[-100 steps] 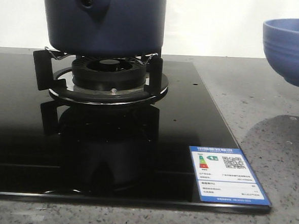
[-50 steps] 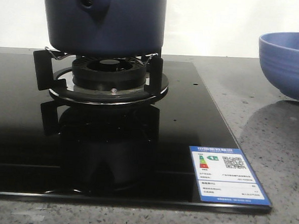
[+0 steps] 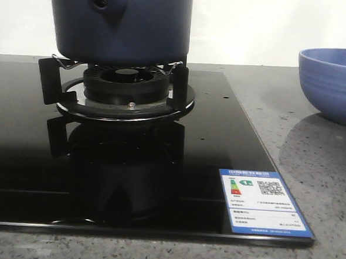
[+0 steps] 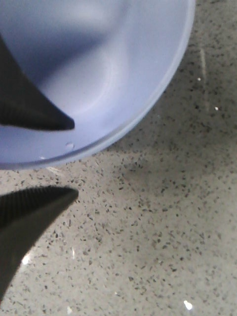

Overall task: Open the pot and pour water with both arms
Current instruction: 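Lower the bowl back onto the counter and open the right gripper, then lower the glass lid onto the pot and release the knob with left gripper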

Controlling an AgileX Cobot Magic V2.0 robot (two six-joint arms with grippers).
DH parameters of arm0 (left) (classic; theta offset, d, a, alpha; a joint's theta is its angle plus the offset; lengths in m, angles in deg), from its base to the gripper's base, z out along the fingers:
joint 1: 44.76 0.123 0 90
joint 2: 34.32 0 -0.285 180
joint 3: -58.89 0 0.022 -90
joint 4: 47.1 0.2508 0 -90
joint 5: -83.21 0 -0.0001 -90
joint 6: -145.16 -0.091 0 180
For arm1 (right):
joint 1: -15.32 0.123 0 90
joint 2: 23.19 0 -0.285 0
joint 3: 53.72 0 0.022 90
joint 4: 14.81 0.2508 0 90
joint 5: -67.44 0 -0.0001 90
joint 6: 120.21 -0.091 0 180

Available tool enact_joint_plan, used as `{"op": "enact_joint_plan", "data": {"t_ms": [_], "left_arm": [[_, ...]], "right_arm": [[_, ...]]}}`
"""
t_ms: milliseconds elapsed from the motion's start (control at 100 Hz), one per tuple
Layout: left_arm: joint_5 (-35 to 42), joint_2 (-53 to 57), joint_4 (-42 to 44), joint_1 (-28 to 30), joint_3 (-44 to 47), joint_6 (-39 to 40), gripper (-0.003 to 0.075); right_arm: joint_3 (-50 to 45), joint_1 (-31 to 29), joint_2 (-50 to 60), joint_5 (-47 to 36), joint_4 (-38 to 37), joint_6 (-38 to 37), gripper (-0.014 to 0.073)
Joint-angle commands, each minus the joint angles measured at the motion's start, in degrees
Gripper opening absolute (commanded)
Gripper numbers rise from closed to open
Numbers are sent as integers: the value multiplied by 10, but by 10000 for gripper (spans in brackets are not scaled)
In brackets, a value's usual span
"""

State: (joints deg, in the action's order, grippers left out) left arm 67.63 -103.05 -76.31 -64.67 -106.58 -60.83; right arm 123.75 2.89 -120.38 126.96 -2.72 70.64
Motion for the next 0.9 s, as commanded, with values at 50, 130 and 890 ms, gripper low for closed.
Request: {"op": "enact_joint_plan", "data": {"t_ms": [50, 130, 890], "left_arm": [[42, 14, -14, -5, -21, 3, 368], [36, 14, -16, -7, -21, 3, 368], [176, -142, 32, -131, -21, 3, 368]], "right_arm": [[42, -4, 38, 13, 5, 4, 348], [68, -4, 62, 22, 8, 4, 347], [107, -4, 197, 44, 14, 4, 347]]}}
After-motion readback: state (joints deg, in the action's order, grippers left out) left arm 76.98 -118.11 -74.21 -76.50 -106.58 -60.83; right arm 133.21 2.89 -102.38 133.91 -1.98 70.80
